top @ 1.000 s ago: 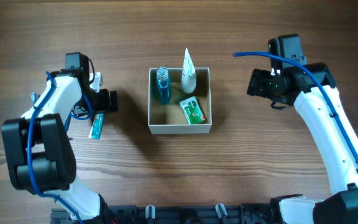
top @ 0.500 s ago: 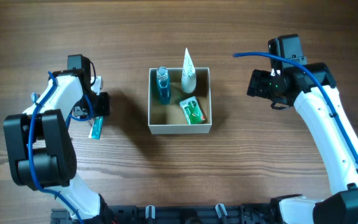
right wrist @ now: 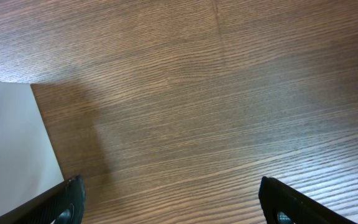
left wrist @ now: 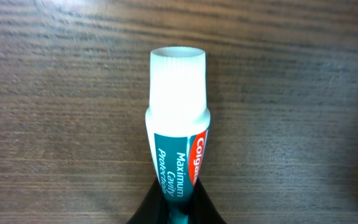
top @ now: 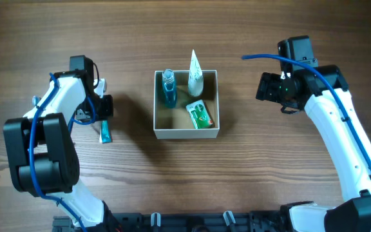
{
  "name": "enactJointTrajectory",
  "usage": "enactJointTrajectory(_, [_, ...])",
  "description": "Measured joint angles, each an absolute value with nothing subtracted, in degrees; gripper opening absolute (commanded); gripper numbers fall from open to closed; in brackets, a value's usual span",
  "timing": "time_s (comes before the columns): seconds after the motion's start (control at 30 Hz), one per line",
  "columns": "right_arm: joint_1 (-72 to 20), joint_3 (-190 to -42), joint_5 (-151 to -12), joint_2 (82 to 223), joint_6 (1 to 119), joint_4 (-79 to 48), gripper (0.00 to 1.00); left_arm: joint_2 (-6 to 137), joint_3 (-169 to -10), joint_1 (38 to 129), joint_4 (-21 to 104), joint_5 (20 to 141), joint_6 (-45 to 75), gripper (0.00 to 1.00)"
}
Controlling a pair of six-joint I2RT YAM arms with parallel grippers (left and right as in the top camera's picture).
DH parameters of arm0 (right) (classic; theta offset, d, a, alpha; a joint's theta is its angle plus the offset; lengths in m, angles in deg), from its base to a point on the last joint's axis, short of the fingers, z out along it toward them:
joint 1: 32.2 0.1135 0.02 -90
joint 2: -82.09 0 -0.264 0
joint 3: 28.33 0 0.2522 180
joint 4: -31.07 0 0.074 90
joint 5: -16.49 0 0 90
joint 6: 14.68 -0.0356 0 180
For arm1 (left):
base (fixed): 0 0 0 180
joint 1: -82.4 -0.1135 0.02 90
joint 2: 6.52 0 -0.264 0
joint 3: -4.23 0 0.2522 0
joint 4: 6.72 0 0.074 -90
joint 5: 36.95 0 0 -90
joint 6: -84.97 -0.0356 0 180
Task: Pack container
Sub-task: 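Grasp the Colgate toothpaste tube with the left gripper, then drop the toothpaste tube into the box with the left gripper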
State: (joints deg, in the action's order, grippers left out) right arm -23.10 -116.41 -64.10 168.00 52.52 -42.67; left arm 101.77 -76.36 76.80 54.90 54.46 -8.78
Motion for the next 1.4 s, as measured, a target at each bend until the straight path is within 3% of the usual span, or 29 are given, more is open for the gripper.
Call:
enactJointTrajectory(0.1, [-23.1, -116.41, -64.1, 168.0, 52.49, -42.67, 0.91, 100.39, -78.63, 76.91, 55.86, 54.46, -8.38, 0.04])
enactJointTrajectory(0.23, [-23.1, -116.41, -64.1, 168.0, 52.49, -42.43, 0.91, 87.49, -81.19, 81.19, 54.09, 54.9, -9.65, 0.04])
enactJointTrajectory(0.3, [-23.1, -116.41, -64.1, 168.0, 52.49, -42.15, 0.91, 76.61, -82.5, 89.15, 50.51, 55.97, -13.7, 0.04])
enactJointTrajectory(0.43, [-23.1, -116.41, -64.12, 168.0, 52.49, -42.17, 0.91, 69.51, -83.07, 103.94, 48.91, 56.69, -25.67, 0.04])
enactJointTrajectory(0.63, [-24.37, -116.41, -65.0, 168.0, 48.78, -41.01, 0.91, 73.66, -83.04, 117.08, 49.22, 57.26, -37.83, 0.04])
enactJointTrajectory(0.9, [-40.26, -116.41, -72.45, 168.0, 46.92, -41.43, 0.91, 83.17, -83.02, 117.78, 50.42, 57.26, -39.51, 0.04])
enactJointTrajectory(1.03, [-40.28, -116.41, -73.17, 168.0, 47.51, -41.82, 0.91, 88.83, -83.02, 117.78, 50.53, 57.28, -39.51, 0.32])
enactJointTrajectory(1.07, [-40.28, -116.41, -73.33, 168.0, 47.55, -41.86, 0.91, 89.94, -83.02, 117.78, 50.53, 57.24, -39.9, 0.62])
enactJointTrajectory(1.1, [-40.28, -116.41, -73.37, 168.0, 47.55, -41.95, 0.91, 90.03, -83.02, 117.78, 50.53, 57.26, -39.77, 0.71])
enactJointTrajectory(1.17, [-40.28, -116.41, -73.5, 168.0, 47.55, -42.04, 0.91, 89.74, -83.02, 117.78, 50.55, 57.15, -40.3, 0.74])
enactJointTrajectory(1.27, [-40.28, -116.41, -73.52, 168.0, 48.14, -42.21, 0.91, 86.16, -82.98, 117.78, 51.99, 56.04, -39.42, 1.0])
enactJointTrajectory(1.4, [-40.28, -116.41, -73.5, 168.0, 49.33, -42.74, 0.91, 72.04, -83.0, 115.22, 56.15, 46.75, -28.4, 1.0])
